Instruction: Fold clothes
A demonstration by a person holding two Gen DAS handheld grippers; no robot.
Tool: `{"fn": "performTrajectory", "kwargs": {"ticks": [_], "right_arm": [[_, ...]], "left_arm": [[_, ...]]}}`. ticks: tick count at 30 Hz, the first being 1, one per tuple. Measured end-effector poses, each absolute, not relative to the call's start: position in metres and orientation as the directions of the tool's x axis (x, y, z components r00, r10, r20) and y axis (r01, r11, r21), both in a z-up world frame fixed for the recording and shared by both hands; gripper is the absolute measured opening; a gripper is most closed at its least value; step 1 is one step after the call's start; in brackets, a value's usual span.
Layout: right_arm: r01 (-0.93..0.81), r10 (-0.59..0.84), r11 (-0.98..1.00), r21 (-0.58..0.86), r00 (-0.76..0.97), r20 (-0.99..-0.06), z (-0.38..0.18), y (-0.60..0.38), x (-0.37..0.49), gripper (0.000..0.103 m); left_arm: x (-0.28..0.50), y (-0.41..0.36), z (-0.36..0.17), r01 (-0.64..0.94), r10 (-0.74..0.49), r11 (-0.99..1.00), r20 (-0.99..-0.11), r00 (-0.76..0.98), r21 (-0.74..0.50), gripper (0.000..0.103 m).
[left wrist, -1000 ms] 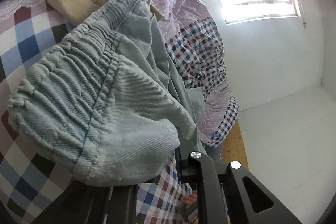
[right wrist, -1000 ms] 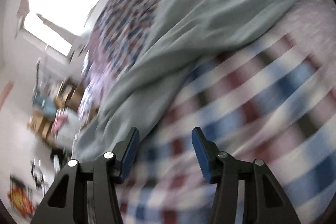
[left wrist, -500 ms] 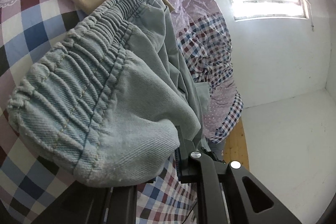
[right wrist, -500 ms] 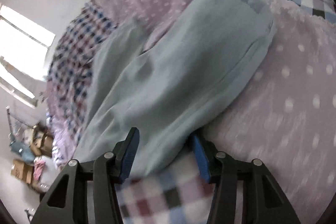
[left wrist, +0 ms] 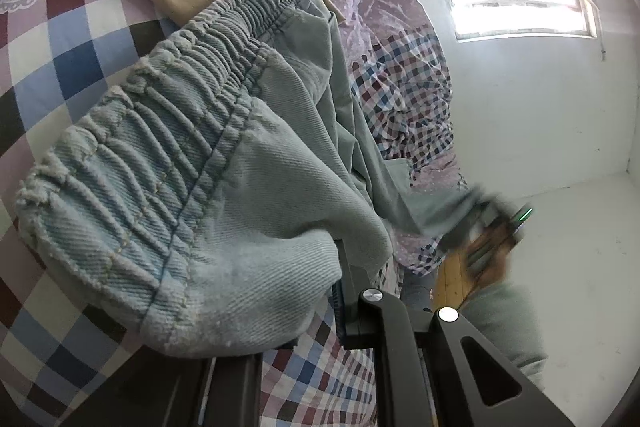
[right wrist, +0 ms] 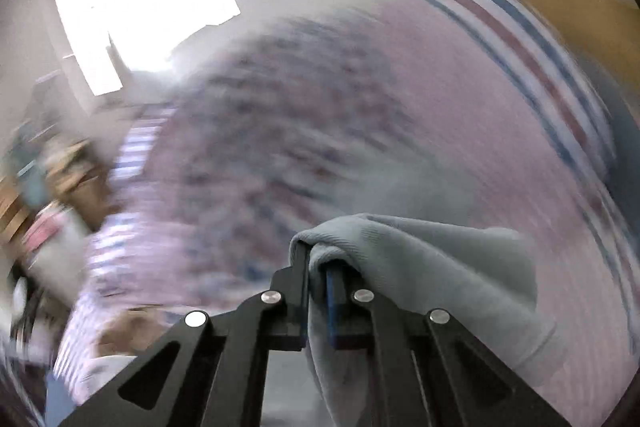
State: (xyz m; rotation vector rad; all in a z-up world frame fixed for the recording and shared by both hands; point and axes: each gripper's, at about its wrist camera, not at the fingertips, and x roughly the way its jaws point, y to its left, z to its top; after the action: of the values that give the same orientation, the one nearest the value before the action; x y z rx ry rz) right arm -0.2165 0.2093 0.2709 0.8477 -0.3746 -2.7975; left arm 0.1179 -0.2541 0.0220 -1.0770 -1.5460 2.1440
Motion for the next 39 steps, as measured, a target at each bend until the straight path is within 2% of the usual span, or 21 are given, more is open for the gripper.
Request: {"fn": "performTrajectory", "kwargs": {"ticks": [1,3,4,5,6,7,11,15,17,20,25,27,28,29,33,39], "right_arm": [[0.205,-0.312,-0.944,0.258,-0.805,-0.504,0.292,0.175,-0.215,0.009],[0.37,-0.402,-0.914,0.167,-0.768,-0.499,0.315,0.116,-0.201,0.019],[0.435,-0.44,-0.891,0.134,-0.747,-0.499,0.318,0.094,-0.189,0.041],[0.465,-0.455,-0.878,0.116,-0.734,-0.503,0.313,0.084,-0.177,0.069],[0.476,-0.455,-0.874,0.1,-0.729,-0.512,0.306,0.077,-0.165,0.079],[0.482,-0.453,-0.872,0.088,-0.724,-0.52,0.296,0.074,-0.154,0.084],[0.435,-0.399,-0.896,0.09,-0.699,-0.594,0.239,0.112,-0.135,0.084],[0.176,-0.274,-0.961,0.211,-0.687,-0.673,0.167,0.206,-0.151,0.084],[0.035,-0.225,-0.963,0.268,-0.65,-0.725,0.127,0.25,-0.159,0.082],[-0.149,-0.194,-0.925,0.348,-0.603,-0.774,0.072,0.304,-0.168,0.057],[-0.265,-0.143,-0.902,0.341,-0.562,-0.815,0.022,0.328,-0.179,0.048],[-0.274,-0.105,-0.913,0.302,-0.557,-0.824,0.013,0.325,-0.183,0.034],[-0.275,-0.076,-0.923,0.271,-0.559,-0.826,0.011,0.32,-0.185,0.01],[-0.274,-0.061,-0.926,0.26,-0.569,-0.82,0.013,0.319,-0.184,0.003],[-0.269,-0.046,-0.922,0.28,-0.639,-0.768,0.031,0.323,-0.164,0.001],[-0.247,-0.035,-0.905,0.347,-0.767,-0.64,0.096,0.334,-0.085,0.001]], "left_arm": [[0.118,-0.254,0.022,0.188,0.612,-0.386,-0.403,-0.681,-0.903,0.012],[0.119,-0.254,0.022,0.188,0.61,-0.388,-0.405,-0.681,-0.902,0.012],[0.119,-0.254,0.022,0.189,0.613,-0.385,-0.404,-0.679,-0.903,0.012],[0.12,-0.254,0.022,0.19,0.617,-0.382,-0.403,-0.676,-0.905,0.012],[0.121,-0.254,0.022,0.191,0.62,-0.378,-0.401,-0.674,-0.906,0.012],[0.122,-0.254,0.022,0.191,0.624,-0.374,-0.399,-0.672,-0.907,0.012],[0.125,-0.256,0.024,0.189,0.633,-0.369,-0.395,-0.665,-0.91,0.012],[0.127,-0.258,0.025,0.189,0.634,-0.373,-0.398,-0.663,-0.908,0.012],[0.128,-0.259,0.026,0.192,0.628,-0.38,-0.405,-0.664,-0.905,0.012],[0.128,-0.26,0.028,0.194,0.617,-0.391,-0.412,-0.67,-0.9,0.011],[0.131,-0.261,0.031,0.191,0.603,-0.406,-0.419,-0.679,-0.894,0.011],[0.132,-0.261,0.032,0.186,0.598,-0.415,-0.421,-0.682,-0.891,0.011],[0.133,-0.261,0.034,0.184,0.594,-0.419,-0.421,-0.685,-0.889,0.011],[0.132,-0.261,0.035,0.183,0.591,-0.423,-0.423,-0.687,-0.887,0.011],[0.131,-0.263,0.038,0.182,0.575,-0.437,-0.429,-0.696,-0.881,0.01],[0.14,-0.276,0.052,0.167,0.522,-0.448,-0.408,-0.749,-0.878,0.01]]}}
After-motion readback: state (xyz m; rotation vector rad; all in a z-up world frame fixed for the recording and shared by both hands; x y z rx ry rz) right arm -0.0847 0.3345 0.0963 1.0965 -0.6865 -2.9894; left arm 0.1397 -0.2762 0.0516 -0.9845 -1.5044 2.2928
